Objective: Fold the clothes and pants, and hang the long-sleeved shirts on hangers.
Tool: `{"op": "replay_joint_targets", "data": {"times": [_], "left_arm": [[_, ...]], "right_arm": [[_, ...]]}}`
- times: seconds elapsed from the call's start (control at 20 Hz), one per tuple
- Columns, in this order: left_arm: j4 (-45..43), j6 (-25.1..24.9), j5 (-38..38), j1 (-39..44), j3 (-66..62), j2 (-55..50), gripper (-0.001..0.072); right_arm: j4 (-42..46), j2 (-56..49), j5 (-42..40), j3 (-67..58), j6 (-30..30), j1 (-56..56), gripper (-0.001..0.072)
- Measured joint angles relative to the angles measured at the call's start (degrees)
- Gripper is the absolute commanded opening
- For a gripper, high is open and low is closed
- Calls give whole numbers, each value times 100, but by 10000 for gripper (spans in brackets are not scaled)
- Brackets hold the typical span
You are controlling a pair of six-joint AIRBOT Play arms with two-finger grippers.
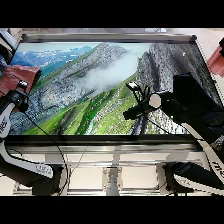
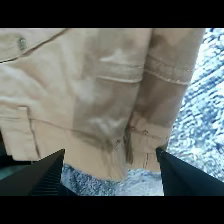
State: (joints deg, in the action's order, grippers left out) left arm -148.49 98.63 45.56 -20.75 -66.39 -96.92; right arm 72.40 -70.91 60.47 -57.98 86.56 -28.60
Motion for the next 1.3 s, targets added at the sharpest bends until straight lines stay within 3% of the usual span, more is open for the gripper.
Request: {"op": "replay_joint_targets", "data": {"times": [0.55,1.3], "left_arm": [[2,-2,278,13,-302,35,626],[94,-2,28,-42,-326,133,620]], "right_arm": [[-4,0,-7,0,0,0,8],[11,0,-52,0,0,0,8]]}}
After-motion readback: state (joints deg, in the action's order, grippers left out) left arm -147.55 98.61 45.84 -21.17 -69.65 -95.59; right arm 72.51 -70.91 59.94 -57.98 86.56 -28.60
